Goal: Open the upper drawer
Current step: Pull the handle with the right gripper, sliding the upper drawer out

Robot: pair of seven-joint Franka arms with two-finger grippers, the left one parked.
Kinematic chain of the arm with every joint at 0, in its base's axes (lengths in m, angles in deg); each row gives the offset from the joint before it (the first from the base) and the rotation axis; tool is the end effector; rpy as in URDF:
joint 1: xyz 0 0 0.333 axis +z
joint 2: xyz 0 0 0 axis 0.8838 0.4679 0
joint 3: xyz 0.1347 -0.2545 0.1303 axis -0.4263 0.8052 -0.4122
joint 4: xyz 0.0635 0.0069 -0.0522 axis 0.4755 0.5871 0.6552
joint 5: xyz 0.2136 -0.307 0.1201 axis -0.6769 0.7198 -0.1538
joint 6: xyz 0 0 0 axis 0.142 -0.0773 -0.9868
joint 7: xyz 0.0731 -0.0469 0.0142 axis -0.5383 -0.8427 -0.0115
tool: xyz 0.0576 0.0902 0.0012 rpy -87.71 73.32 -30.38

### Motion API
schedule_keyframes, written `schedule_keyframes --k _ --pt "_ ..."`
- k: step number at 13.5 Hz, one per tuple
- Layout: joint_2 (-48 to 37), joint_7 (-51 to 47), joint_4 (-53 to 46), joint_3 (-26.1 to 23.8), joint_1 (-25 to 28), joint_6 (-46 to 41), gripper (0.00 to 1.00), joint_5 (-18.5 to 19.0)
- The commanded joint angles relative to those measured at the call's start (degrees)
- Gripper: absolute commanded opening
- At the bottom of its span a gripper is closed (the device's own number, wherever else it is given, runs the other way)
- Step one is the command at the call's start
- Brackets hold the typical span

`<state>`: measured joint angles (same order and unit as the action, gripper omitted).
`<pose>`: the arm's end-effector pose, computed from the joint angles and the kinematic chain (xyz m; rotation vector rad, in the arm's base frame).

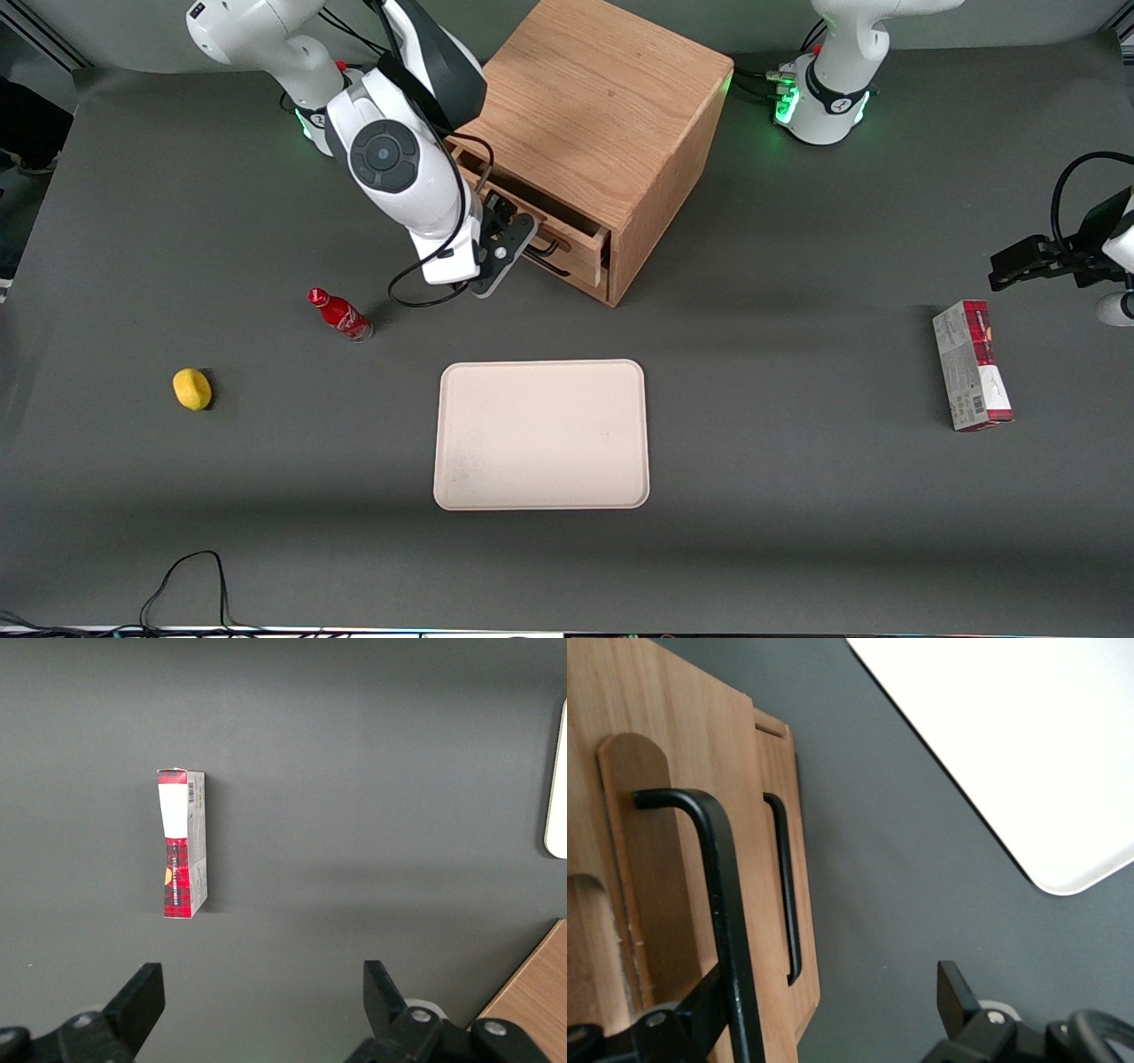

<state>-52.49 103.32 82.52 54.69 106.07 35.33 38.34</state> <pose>0.4861 0.3685 0.4085 -2.6898 -1.2759 0.1707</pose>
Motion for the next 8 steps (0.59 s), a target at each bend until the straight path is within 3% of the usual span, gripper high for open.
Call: schedule_keyframes --k 1,8 --pt "1.33 1.01 -1.53 0.6 -0.02 0.47 1.0 1.51" --pt "4.5 1.01 -5.93 0.78 -2.83 -0.23 1.0 2.12"
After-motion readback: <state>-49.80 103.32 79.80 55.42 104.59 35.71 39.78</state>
